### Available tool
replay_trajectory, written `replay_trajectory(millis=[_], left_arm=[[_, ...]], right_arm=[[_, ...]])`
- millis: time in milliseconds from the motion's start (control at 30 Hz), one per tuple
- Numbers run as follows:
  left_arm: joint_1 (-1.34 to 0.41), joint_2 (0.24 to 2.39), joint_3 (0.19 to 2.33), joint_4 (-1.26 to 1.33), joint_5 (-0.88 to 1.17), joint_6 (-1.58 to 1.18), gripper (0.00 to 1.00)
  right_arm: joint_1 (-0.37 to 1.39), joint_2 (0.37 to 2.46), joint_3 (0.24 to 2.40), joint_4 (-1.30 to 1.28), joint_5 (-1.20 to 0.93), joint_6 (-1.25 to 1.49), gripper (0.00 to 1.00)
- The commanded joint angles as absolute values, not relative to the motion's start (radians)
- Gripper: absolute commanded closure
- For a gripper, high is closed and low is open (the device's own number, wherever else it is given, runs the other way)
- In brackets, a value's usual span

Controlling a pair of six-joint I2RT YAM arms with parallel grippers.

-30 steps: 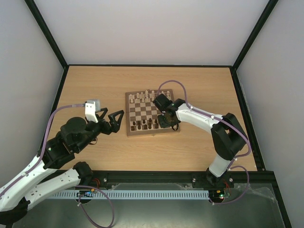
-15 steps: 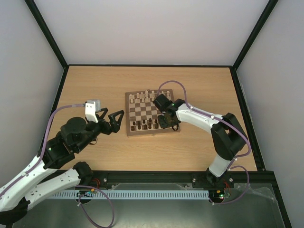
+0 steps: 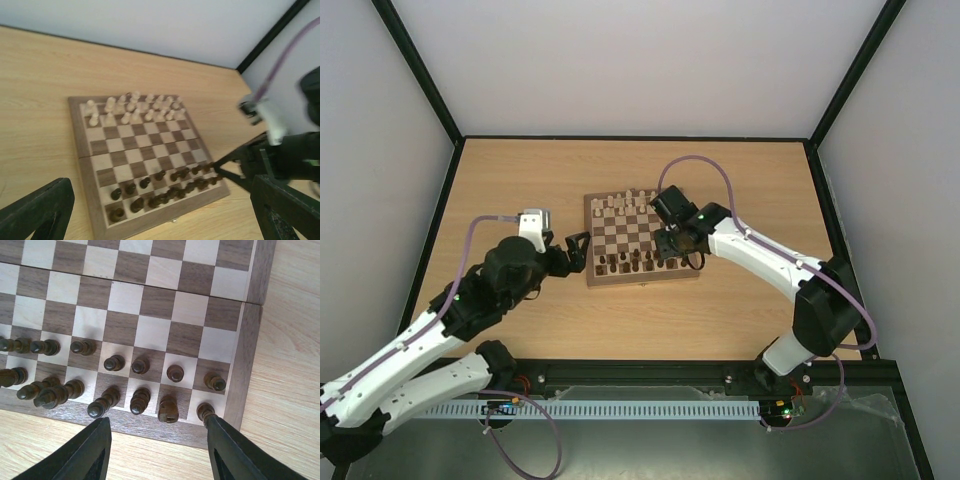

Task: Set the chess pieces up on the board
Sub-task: Adjust the chessboard at the center of the board.

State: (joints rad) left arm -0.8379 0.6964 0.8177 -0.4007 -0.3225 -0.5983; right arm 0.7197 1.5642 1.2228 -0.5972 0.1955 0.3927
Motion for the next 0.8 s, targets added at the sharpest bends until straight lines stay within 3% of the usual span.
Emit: replay_trajectory(millis=[0,267,533,667,767], left_arm=[[-0.778,0.739,0.773,-0.373,-0.353,-0.632,0.0],[-0.562,0.747,0.645,-0.276,-0.168,-0.666,0.0],[-0.493,0.73,0.59,-0.213,-0.162,-0.684,0.01],[-0.492,0.724,0.576,-0.188,-0.182,-0.68,0.0],[-0.491,0.723,0.568,-0.166,-0.204,-0.676,0.0]], right_arm=[[0.715,1.542,1.253,-0.627,0.212,0.402,0.45],[0.694,1.555,1.235,-0.593,0.216,0.407,0.42],[0.627,1.49,1.129,-0.5,0.202,0.426,0.39],[0.601,1.445,1.085,-0.48,0.213,0.432,0.34],[0.589,1.398,1.049,-0.452,0.231,0.453,0.24]])
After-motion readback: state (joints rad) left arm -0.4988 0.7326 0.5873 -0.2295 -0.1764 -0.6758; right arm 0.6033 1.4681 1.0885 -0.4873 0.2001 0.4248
